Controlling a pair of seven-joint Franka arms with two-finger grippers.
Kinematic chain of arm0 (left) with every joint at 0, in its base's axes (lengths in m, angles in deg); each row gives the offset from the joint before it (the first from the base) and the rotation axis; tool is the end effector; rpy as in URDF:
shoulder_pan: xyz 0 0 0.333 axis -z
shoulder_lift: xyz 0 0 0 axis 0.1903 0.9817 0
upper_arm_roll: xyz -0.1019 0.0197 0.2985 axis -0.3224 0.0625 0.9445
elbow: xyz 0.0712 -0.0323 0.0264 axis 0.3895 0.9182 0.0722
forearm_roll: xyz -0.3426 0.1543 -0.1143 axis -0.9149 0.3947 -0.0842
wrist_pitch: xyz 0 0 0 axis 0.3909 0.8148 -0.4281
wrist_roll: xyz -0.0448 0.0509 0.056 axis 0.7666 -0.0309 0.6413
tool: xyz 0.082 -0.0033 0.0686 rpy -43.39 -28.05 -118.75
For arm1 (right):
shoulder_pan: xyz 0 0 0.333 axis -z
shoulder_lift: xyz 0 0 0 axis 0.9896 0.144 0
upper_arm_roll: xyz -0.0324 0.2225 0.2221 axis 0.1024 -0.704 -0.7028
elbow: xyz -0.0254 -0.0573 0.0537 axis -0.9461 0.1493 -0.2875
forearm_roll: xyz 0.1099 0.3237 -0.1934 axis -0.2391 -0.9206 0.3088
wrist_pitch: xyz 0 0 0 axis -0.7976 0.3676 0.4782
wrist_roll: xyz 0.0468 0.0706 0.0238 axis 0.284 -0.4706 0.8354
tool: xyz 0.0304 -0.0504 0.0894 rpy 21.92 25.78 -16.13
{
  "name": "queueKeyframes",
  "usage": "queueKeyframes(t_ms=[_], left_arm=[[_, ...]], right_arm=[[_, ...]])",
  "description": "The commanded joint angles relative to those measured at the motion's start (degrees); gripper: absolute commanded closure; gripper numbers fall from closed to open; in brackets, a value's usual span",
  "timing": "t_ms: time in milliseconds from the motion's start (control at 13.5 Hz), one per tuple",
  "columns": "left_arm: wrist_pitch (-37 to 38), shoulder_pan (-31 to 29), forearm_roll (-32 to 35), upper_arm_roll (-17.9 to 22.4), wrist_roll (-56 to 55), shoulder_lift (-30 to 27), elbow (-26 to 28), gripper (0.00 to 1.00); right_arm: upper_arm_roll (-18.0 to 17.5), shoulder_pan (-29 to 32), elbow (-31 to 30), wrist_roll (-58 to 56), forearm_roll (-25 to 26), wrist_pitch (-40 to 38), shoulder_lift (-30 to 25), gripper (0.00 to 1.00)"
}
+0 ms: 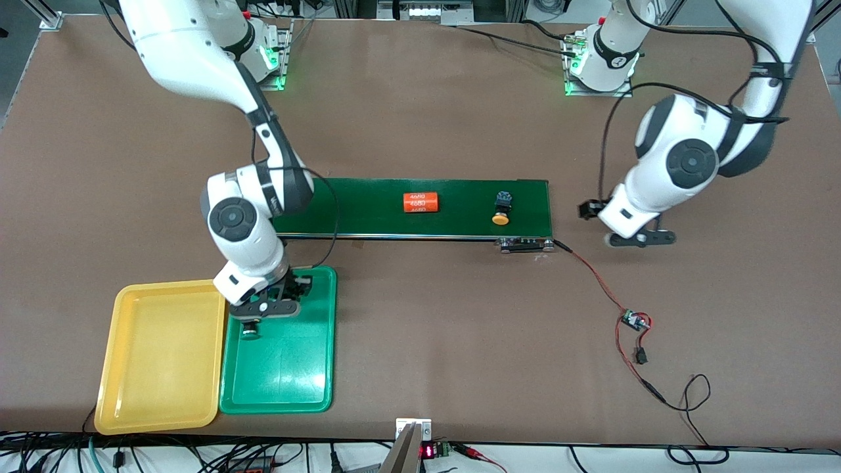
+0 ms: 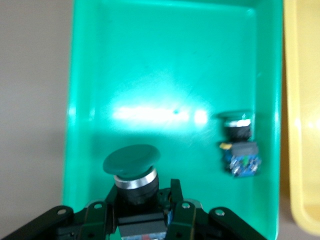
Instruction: Sort buttons by color to trays
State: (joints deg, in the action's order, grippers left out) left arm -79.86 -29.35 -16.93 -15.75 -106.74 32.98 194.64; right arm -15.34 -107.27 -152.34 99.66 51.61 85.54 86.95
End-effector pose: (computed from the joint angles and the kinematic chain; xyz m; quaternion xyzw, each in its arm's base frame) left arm 0.5529 -0.0825 0.3144 -0.9948 -0.0287 0.0798 0.0562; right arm 0.6916 0.2319 0.2562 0.9933 0.0383 0.0995 0.0442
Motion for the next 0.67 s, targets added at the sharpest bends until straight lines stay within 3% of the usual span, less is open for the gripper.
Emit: queueKeyframes(t_ms=[0,222,296,370,444,592], left_arm=[[-0.2,0.1,3.8,5.4,7.3,2.0,0.6,0.0],[-3.6,0.1,3.6,10.9,20.8,5.6,2.0,0.0],[-5.1,0.1,3.1,11.3,21.5,5.9,3.4,0.0],[-6.5,0.0,3.0,11.3,21.5,5.8,5.5,0.0],[-8.5,0.0,2.9,11.3,21.5,5.8,7.7,0.0],[-13.8,-0.2,2.9,11.3,21.7,5.8,11.3,0.0]], right_arm=[[0.6,-0.1,2.6,-0.5,0.8,4.2,3.7,0.84],[0.6,-0.2,2.2,-0.1,0.7,6.5,5.0,0.77],[0.6,-0.2,2.1,-0.1,0.7,6.5,5.1,0.65],[0.6,-0.1,2.0,-0.3,0.7,6.6,5.1,0.43],[0.6,-0.1,2.0,-0.1,0.6,6.8,5.1,0.0],[0.6,-0.1,1.6,-0.6,0.6,6.8,5.0,0.0]])
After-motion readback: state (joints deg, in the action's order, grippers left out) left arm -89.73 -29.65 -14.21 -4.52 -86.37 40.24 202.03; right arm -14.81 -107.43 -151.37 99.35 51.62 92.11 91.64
